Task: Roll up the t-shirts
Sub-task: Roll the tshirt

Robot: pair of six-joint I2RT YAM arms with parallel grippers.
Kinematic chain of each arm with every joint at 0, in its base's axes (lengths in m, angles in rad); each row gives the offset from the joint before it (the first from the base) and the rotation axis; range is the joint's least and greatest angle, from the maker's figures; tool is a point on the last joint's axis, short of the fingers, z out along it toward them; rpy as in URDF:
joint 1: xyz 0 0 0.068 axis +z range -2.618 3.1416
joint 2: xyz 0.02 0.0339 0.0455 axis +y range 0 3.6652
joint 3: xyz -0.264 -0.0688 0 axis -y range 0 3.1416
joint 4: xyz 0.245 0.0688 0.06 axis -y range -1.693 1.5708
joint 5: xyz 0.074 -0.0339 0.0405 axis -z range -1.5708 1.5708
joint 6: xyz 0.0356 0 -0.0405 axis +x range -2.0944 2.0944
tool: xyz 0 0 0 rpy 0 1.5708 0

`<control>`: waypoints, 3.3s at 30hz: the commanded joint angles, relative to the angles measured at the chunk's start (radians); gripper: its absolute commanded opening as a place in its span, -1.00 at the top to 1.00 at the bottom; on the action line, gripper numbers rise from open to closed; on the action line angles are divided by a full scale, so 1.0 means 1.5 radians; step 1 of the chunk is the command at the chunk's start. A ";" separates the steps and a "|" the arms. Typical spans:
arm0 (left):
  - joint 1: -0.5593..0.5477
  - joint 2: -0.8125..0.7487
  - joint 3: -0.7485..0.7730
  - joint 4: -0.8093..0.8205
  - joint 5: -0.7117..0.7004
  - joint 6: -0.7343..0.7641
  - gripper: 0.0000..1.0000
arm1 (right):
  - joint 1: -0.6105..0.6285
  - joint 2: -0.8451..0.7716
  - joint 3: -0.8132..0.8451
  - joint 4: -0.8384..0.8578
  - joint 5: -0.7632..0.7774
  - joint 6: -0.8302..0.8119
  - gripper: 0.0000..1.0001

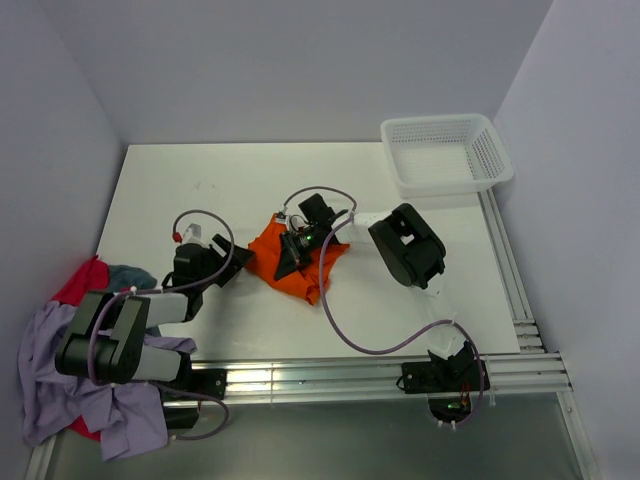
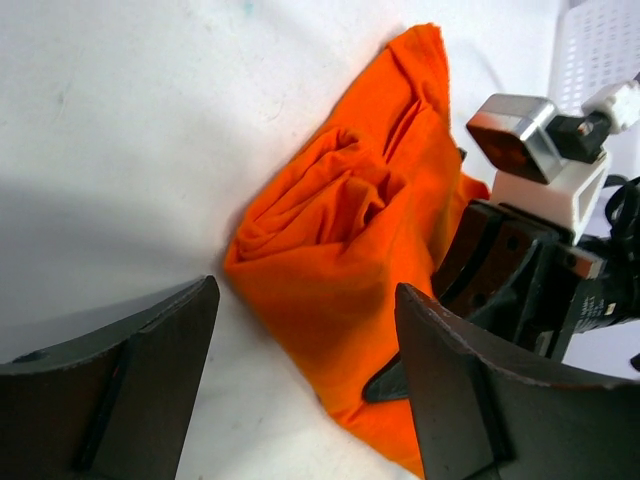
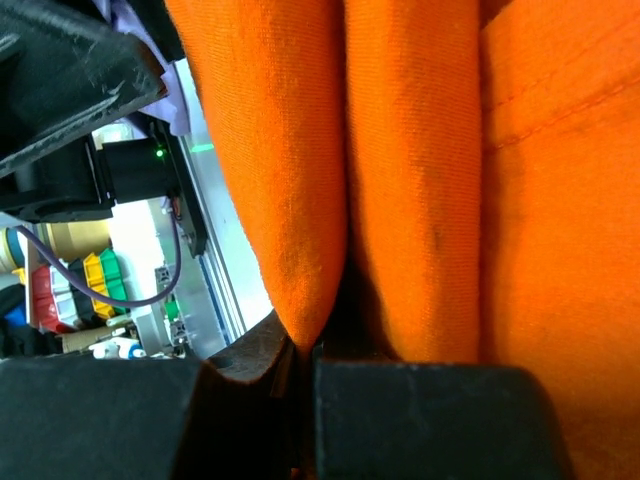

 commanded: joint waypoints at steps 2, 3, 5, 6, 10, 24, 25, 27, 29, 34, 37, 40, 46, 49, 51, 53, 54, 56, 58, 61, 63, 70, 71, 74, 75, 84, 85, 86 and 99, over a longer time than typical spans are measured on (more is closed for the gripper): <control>0.006 0.072 -0.003 0.071 0.025 -0.017 -0.50 | 0.006 -0.037 -0.010 0.033 -0.021 0.009 1.00; 0.006 0.097 -0.001 0.081 0.030 -0.019 -0.48 | 0.006 -0.037 -0.010 0.033 -0.022 0.010 1.00; 0.006 0.119 0.001 0.108 0.033 -0.023 -0.40 | 0.007 -0.036 -0.008 0.030 -0.027 0.009 1.00; 0.006 0.135 0.001 0.114 0.030 -0.024 -0.38 | 0.006 -0.035 -0.007 0.029 -0.028 0.007 1.00; 0.006 0.162 -0.001 0.134 0.021 -0.022 -0.22 | 0.008 -0.035 0.001 0.011 -0.031 -0.006 1.00; 0.006 0.218 0.029 0.195 0.044 -0.017 0.81 | 0.016 -0.033 0.017 -0.033 -0.010 -0.038 1.00; 0.006 0.211 0.035 0.179 0.045 -0.017 0.82 | 0.017 -0.033 0.019 -0.037 -0.004 -0.044 1.00; 0.006 0.180 0.043 0.146 0.033 -0.010 0.83 | 0.019 -0.037 0.017 -0.041 -0.003 -0.046 1.00; 0.006 0.159 0.063 0.075 0.015 0.006 0.83 | 0.019 -0.042 0.016 -0.042 0.003 -0.047 0.68; 0.006 0.088 0.097 -0.022 -0.023 0.042 0.84 | 0.022 -0.078 0.005 -0.048 0.017 -0.051 0.13; 0.006 0.056 0.106 -0.061 -0.042 0.053 0.83 | 0.029 -0.119 -0.020 -0.049 0.038 -0.058 -0.45; 0.005 0.047 0.111 -0.079 -0.043 0.062 0.84 | 0.038 -0.153 -0.051 -0.047 0.075 -0.061 -0.54; 0.005 0.050 0.118 -0.102 -0.048 0.064 0.85 | 0.053 -0.213 -0.124 -0.053 0.140 -0.073 -0.63; 0.005 0.051 0.129 -0.127 -0.052 0.067 0.85 | 0.069 -0.237 -0.148 -0.068 0.197 -0.089 -0.74; 0.005 0.052 0.137 -0.144 -0.058 0.069 0.84 | 0.094 -0.248 -0.151 -0.093 0.239 -0.102 -0.87; 0.005 0.054 0.147 -0.160 -0.058 0.072 0.85 | 0.126 -0.252 -0.146 -0.119 0.318 -0.121 -0.91; 0.005 0.055 0.153 -0.165 -0.061 0.072 0.85 | 0.137 -0.251 -0.146 -0.124 0.337 -0.124 -0.77; 0.005 0.054 0.157 -0.178 -0.065 0.075 0.85 | 0.149 -0.246 -0.147 -0.123 0.348 -0.122 -0.51; 0.005 0.052 0.163 -0.187 -0.069 0.079 0.85 | 0.150 -0.248 -0.161 -0.110 0.341 -0.109 0.00; 0.005 0.046 0.167 -0.202 -0.075 0.084 0.84 | 0.150 -0.251 -0.176 -0.093 0.325 -0.097 0.59; 0.005 0.040 0.171 -0.212 -0.078 0.084 0.84 | 0.150 -0.250 -0.185 -0.078 0.297 -0.089 0.81; 0.005 0.024 0.170 -0.215 -0.081 0.090 0.83 | 0.104 -0.251 -0.316 0.116 0.099 0.007 0.99; 0.005 0.017 0.164 -0.204 -0.075 0.089 0.81 | 0.081 -0.239 -0.343 0.192 0.056 0.032 1.00; 0.007 0.013 0.156 -0.187 -0.055 0.082 0.68 | 0.074 -0.220 -0.354 0.225 0.025 0.046 1.00; 0.009 0.011 0.144 -0.178 -0.043 0.079 0.60 | 0.071 -0.214 -0.357 0.236 0.016 0.051 1.00; 0.040 -0.015 0.083 -0.140 -0.017 0.079 -0.37 | 0.054 -0.193 -0.379 0.296 -0.011 0.083 1.00; 0.043 -0.010 0.078 -0.133 -0.012 0.078 -0.38 | 0.053 -0.191 -0.379 0.297 -0.012 0.081 1.00; 0.047 -0.002 0.073 -0.125 -0.008 0.078 -0.39 | 0.052 -0.191 -0.378 0.301 -0.014 0.081 1.00; 0.065 0.012 0.007 0.007 0.076 0.057 -0.47 | 0.046 -0.178 -0.366 0.291 -0.018 0.073 1.00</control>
